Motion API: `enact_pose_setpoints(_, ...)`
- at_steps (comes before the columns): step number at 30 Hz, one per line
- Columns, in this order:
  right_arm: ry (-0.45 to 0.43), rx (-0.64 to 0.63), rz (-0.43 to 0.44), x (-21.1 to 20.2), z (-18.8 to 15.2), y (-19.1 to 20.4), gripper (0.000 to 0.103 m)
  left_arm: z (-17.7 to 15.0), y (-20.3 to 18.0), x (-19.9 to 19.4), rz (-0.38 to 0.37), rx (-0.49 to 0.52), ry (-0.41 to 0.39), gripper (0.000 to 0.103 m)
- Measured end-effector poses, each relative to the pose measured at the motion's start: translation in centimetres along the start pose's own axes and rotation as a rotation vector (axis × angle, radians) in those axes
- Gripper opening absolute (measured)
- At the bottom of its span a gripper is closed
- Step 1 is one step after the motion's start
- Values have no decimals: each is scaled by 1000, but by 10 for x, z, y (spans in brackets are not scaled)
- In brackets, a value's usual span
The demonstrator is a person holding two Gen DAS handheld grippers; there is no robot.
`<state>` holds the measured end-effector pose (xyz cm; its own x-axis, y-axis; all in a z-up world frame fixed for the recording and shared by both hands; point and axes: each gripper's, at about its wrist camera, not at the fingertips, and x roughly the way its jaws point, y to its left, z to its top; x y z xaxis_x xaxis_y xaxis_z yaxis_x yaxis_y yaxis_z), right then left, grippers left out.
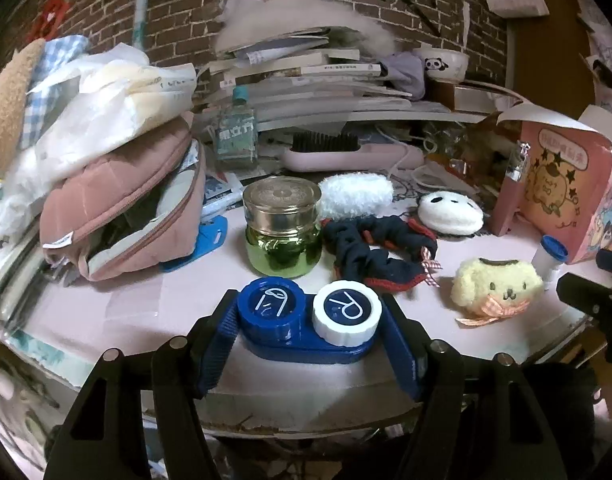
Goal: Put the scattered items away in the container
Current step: 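Hold the blue contact lens case in the left gripper, then carry the lens case into the white box and open the left gripper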
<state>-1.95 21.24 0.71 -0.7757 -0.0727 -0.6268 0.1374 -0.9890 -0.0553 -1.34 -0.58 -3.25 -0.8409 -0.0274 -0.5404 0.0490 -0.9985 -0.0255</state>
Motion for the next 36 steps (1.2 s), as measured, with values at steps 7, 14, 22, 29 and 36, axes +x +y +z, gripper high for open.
enact_pose_setpoints(7,8,-1,8,3,-3,1,103,2,1,-2,1,7,-8,61)
enact_pose_setpoints(14,1,-3,9,2,-2,2,103,4,0,-6,-3,10,-21,61)
enact_pose_setpoints(22,-8,7,12,0,0,-1,103,26,3,-18,0,20,-41,61)
enact_pose_setpoints(29,-8,14,23,-5,2,-7,103,57,-10,-37,-42,61,-87,61)
enact_pose_setpoints(36,-28,20,30,-14,4,-15,103,120,-61,-49,-208,177,-145,61)
